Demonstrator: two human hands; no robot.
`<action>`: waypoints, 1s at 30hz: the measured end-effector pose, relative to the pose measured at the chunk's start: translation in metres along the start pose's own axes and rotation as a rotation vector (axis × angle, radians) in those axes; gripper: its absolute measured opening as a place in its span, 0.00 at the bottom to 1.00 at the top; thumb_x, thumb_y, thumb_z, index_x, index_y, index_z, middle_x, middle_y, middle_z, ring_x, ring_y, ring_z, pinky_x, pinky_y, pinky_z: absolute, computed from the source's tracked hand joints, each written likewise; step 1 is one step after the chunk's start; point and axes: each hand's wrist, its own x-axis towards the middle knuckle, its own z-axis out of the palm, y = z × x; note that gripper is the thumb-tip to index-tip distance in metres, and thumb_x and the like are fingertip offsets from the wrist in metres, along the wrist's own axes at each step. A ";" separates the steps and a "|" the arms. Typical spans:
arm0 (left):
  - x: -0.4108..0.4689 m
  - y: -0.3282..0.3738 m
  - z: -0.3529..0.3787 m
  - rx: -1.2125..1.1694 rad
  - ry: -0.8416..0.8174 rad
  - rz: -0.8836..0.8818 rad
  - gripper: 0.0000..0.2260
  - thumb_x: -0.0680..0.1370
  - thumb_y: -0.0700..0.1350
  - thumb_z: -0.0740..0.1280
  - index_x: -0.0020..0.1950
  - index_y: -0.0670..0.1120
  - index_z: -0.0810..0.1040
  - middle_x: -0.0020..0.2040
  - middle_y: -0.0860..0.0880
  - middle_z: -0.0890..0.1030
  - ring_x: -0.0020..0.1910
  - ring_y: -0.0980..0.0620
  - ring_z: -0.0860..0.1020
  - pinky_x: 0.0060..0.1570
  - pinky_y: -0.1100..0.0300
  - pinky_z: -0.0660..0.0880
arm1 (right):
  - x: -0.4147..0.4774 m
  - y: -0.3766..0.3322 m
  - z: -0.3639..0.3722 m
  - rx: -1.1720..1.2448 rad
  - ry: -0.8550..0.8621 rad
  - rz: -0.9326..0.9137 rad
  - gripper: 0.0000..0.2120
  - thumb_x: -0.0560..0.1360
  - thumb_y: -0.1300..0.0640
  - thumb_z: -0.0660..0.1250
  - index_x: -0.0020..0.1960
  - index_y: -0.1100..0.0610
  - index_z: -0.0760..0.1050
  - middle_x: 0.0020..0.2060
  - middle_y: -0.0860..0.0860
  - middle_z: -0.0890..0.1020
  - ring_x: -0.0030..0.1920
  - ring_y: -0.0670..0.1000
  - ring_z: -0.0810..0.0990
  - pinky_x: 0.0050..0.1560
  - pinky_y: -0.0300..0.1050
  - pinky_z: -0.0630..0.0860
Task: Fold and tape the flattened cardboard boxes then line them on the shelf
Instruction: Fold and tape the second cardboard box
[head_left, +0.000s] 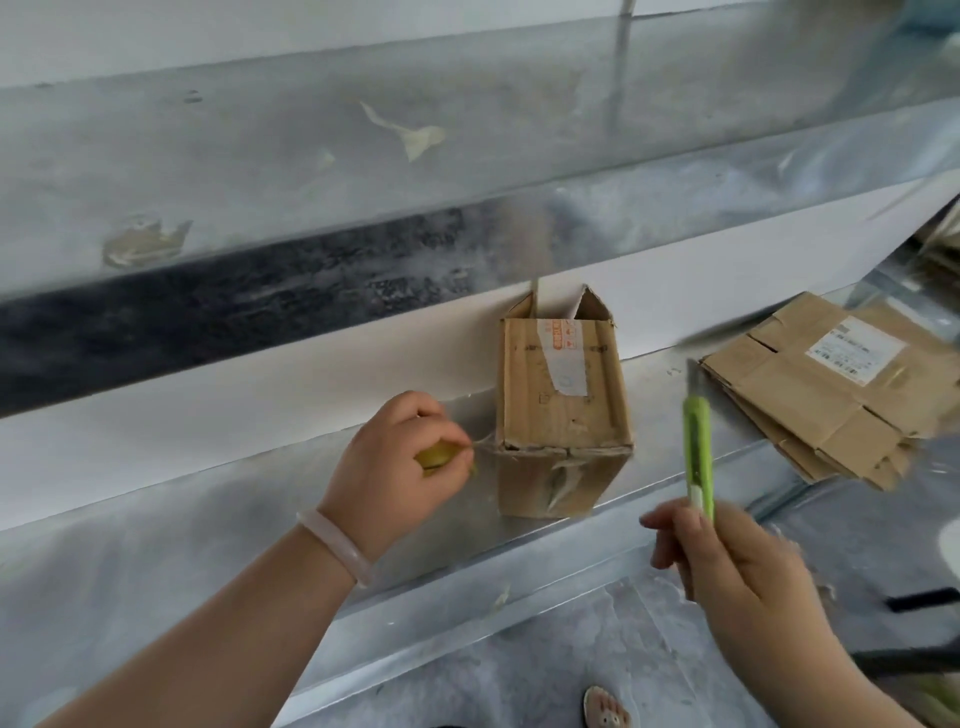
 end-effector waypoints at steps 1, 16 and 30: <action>0.000 0.001 0.000 -0.005 0.003 -0.004 0.08 0.71 0.53 0.69 0.43 0.50 0.83 0.46 0.55 0.74 0.44 0.59 0.74 0.45 0.73 0.67 | -0.006 -0.009 0.004 -0.030 -0.095 -0.037 0.08 0.78 0.45 0.60 0.50 0.35 0.76 0.37 0.41 0.82 0.34 0.45 0.78 0.32 0.35 0.71; -0.011 0.009 -0.003 -0.032 0.046 -0.067 0.03 0.72 0.47 0.73 0.44 0.49 0.84 0.49 0.55 0.71 0.47 0.58 0.72 0.44 0.73 0.65 | -0.020 -0.058 0.074 -0.304 -0.276 -0.088 0.29 0.83 0.53 0.51 0.74 0.29 0.42 0.44 0.42 0.70 0.42 0.43 0.73 0.43 0.40 0.74; -0.012 0.015 0.000 -0.026 0.059 -0.132 0.04 0.73 0.48 0.72 0.44 0.49 0.83 0.50 0.55 0.69 0.47 0.61 0.69 0.42 0.75 0.64 | -0.007 -0.060 0.080 -0.636 -0.368 -0.003 0.38 0.81 0.60 0.54 0.75 0.38 0.31 0.51 0.47 0.66 0.41 0.50 0.70 0.36 0.40 0.70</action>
